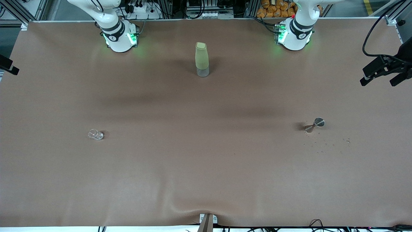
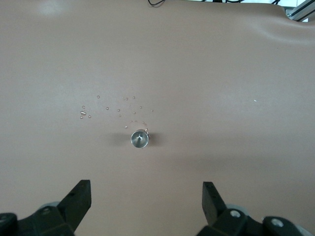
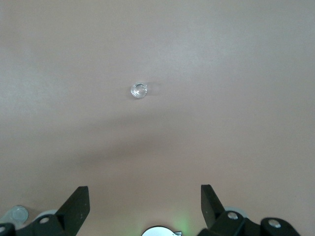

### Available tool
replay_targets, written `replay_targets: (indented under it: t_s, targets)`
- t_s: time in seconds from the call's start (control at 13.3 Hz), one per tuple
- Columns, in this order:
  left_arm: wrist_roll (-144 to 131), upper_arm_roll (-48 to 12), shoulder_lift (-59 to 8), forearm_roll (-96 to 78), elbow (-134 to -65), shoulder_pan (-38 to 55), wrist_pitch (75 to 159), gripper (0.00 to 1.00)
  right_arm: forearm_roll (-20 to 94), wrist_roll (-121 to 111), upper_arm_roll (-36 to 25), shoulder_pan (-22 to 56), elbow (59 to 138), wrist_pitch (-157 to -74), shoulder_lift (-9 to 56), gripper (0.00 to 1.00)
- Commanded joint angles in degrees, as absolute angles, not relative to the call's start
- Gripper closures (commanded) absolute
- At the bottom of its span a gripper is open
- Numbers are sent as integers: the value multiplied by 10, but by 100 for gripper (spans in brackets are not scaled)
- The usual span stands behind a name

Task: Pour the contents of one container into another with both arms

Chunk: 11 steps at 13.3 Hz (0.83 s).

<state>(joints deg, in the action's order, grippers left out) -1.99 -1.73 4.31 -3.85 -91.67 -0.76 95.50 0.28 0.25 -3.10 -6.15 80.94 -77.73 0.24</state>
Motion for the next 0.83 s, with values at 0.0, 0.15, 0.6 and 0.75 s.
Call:
replay_targets:
  t_s: [0.0,0.15,0.6,0.75]
  targets:
    - [-14,-23,45,-36,-917,-13,950,0,4,12,-38,-50,816,-781,-2,0]
    - [-18,-23,43,-34,-913,-12,950,0,5,12,-38,-50,818,-785,-2,0]
    - [-13,-24,44,-34,-913,-12,950,0,4,12,-37,-49,820,-792,-1,0]
    - [-13,-24,44,-33,-913,-11,950,0,4,12,-37,-48,820,-792,-2,0]
